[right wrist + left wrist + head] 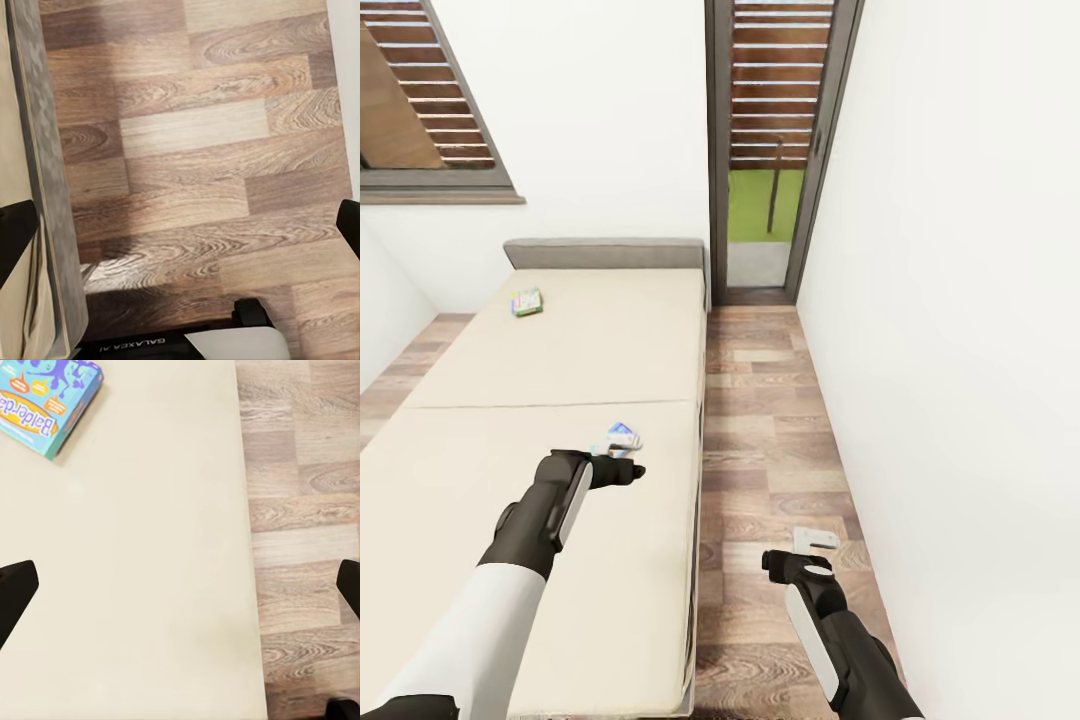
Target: Put all the toys in the child's room - the three board games (two on the bed and one on the table), the two jigsaw puzzles on the table, and the tennis ball on the table - inside the toy box on the table in the child's room.
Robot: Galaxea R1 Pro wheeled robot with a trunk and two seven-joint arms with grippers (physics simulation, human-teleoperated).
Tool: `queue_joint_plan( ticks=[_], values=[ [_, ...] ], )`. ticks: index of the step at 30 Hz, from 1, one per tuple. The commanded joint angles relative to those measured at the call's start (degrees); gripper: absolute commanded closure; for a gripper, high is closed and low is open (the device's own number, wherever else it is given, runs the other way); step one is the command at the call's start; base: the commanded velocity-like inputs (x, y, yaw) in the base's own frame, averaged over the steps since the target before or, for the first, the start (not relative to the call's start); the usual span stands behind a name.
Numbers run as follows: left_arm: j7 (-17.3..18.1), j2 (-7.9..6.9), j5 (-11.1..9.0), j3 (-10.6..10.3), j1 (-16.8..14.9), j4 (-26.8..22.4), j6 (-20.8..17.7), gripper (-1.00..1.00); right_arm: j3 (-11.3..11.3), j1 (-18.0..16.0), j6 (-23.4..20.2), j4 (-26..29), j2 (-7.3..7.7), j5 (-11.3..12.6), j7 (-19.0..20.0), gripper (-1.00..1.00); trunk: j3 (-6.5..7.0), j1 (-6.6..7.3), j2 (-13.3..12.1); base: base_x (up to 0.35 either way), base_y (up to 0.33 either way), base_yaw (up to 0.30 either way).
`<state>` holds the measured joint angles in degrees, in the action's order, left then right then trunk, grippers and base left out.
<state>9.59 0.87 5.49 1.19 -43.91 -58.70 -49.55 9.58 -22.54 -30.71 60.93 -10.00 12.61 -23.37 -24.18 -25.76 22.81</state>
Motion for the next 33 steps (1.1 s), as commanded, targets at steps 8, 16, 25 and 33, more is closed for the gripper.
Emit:
queue_joint_plan(
  ticks=[8,16,25,33],
  values=[
    [0.5,-0.1,0.5,0.1,0.0,-0.4,-0.2,-1.0,0.1,0.0,-0.1,0.1,0.0,0.6,-0.5,-1.0,-0.84,-0.03,0.1,0.0,0.0,0.0],
    [0.5,-0.16,0.5,0.2,0.0,-0.4,-0.2,-1.0,0.1,0.0,-0.1,0.1,0.0,0.6,-0.5,-1.0,-1.59,-0.03,0.1,0.0,0.0,0.0],
    [0.5,-0.03,0.5,2.8,0.0,-0.5,-0.2,-1.0,0.1,0.0,-0.1,0.1,0.0,0.6,-0.5,-1.0,-2.44,-0.03,0.1,0.0,0.0,0.0],
    [0.6,0.06,0.5,3.6,-0.1,-0.5,-0.2,-1.0,0.1,0.0,-0.1,0.1,0.0,0.6,-0.5,-1.0,-3.18,-0.03,0.1,0.0,0.0,0.0]
  ],
)
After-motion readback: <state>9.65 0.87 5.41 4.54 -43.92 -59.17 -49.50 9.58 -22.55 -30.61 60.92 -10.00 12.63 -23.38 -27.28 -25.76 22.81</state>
